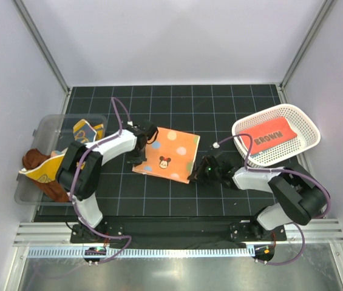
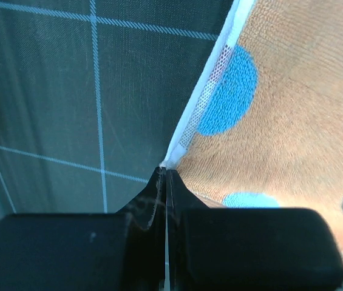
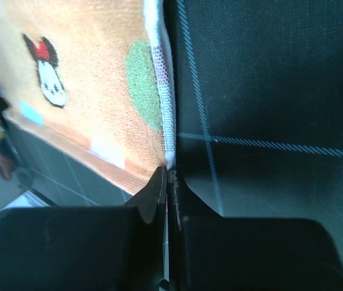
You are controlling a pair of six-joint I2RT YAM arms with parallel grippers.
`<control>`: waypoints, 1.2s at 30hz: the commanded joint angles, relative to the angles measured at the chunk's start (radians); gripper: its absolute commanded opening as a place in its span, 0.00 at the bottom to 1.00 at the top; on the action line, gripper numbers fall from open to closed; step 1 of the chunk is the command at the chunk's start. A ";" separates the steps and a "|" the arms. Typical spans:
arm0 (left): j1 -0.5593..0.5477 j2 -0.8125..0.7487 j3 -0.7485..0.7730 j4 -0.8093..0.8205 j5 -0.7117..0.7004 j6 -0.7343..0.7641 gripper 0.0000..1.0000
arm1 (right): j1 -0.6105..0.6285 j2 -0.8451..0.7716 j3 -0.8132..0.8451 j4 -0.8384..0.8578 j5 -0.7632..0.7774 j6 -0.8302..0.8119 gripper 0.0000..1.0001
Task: Fold and stack the towels
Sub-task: Fold the towel
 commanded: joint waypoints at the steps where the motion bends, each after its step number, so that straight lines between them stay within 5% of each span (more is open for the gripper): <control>1: -0.001 0.060 -0.014 0.017 -0.062 0.004 0.00 | 0.006 0.039 -0.070 0.191 -0.015 0.086 0.01; 7: -0.001 0.057 -0.028 0.026 -0.032 -0.003 0.00 | 0.006 -0.012 -0.093 0.176 0.011 0.070 0.05; 12: -0.001 0.044 -0.032 0.020 -0.032 -0.005 0.01 | 0.006 -0.118 -0.072 0.038 0.051 0.002 0.32; 14: -0.001 0.046 -0.005 -0.008 -0.047 -0.012 0.16 | 0.006 -0.176 -0.044 -0.010 0.057 -0.028 0.38; 16: -0.001 0.046 0.056 -0.038 -0.053 -0.012 0.30 | 0.006 -0.225 -0.004 -0.088 0.077 -0.052 0.39; 20: -0.001 0.038 0.204 -0.124 -0.096 0.004 0.39 | 0.006 -0.231 0.086 -0.194 0.077 -0.128 0.37; 27: 0.002 0.119 0.403 -0.035 0.077 0.087 0.41 | 0.002 -0.017 0.263 -0.136 0.034 -0.286 0.26; 36: 0.087 0.310 0.451 0.092 0.263 0.118 0.37 | 0.005 0.077 0.136 0.011 -0.038 -0.314 0.25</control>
